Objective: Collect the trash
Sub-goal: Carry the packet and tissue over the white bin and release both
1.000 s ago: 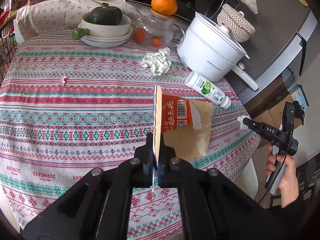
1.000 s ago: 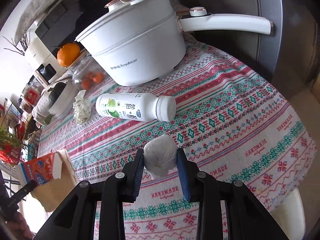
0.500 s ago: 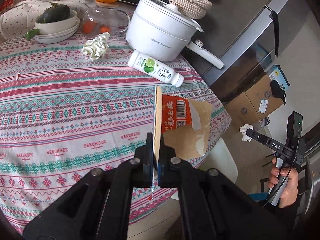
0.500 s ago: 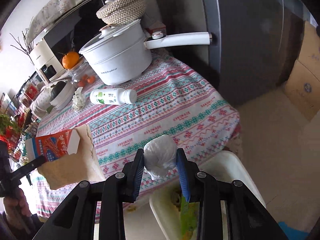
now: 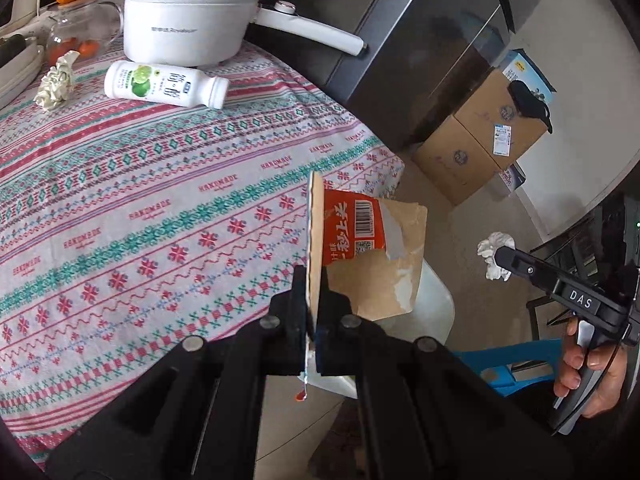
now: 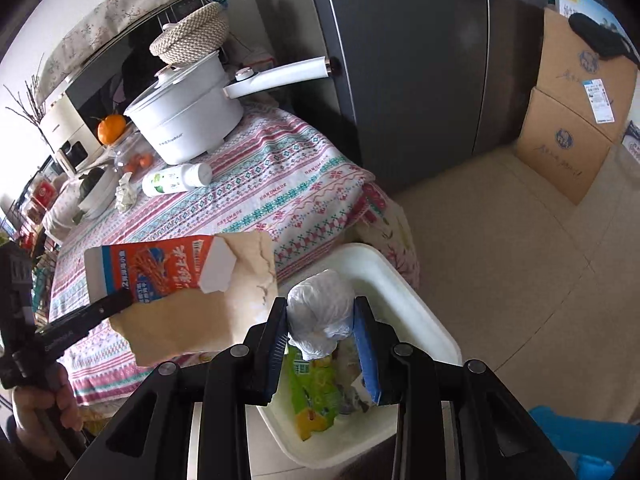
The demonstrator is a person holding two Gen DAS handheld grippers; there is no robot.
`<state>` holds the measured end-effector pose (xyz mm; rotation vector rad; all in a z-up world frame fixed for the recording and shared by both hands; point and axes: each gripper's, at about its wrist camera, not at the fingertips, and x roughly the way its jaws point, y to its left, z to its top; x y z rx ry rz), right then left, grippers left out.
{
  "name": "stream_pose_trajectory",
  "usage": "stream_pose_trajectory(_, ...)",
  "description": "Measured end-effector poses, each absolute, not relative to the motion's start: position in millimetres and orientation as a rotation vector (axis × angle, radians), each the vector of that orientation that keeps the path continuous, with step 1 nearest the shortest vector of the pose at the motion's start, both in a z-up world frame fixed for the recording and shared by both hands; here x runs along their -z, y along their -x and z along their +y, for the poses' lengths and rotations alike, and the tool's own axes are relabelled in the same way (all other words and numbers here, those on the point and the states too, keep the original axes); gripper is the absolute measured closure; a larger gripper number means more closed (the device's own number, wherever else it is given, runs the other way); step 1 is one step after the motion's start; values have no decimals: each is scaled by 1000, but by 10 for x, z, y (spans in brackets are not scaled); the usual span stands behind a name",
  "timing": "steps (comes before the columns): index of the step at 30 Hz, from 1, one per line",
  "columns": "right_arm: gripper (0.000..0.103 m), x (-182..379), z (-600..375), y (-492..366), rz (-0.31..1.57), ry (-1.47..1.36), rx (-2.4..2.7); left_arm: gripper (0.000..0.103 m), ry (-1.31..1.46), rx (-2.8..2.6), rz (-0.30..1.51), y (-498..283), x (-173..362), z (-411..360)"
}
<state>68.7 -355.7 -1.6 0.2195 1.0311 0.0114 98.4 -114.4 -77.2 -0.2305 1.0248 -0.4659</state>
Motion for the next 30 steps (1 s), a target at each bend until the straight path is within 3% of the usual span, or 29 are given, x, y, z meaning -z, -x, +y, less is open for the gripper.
stream_pose_trajectory(9, 69, 23, -3678, -658, 1042, -202, 16, 99, 141, 493, 1103, -912, 1117, -1816)
stream_pose_trajectory(12, 69, 80, -3693, -673, 1067, -209, 14, 94, 137, 525, 1130, -927, 1217, -1923)
stream_pose_trajectory(17, 69, 160, -3707, -695, 1096, -201, 33, 52, 108, 538, 1108, -866, 1171, -1906)
stream_pose_trajectory(23, 69, 230, -3707, -724, 1124, -196, 43, 29, 72, 528, 1079, -822, 1004, -1633)
stream_pose_trajectory(30, 68, 307, -3630, -750, 1155, -163, 51, 21, 45, 478, 1067, -765, 914, -1144)
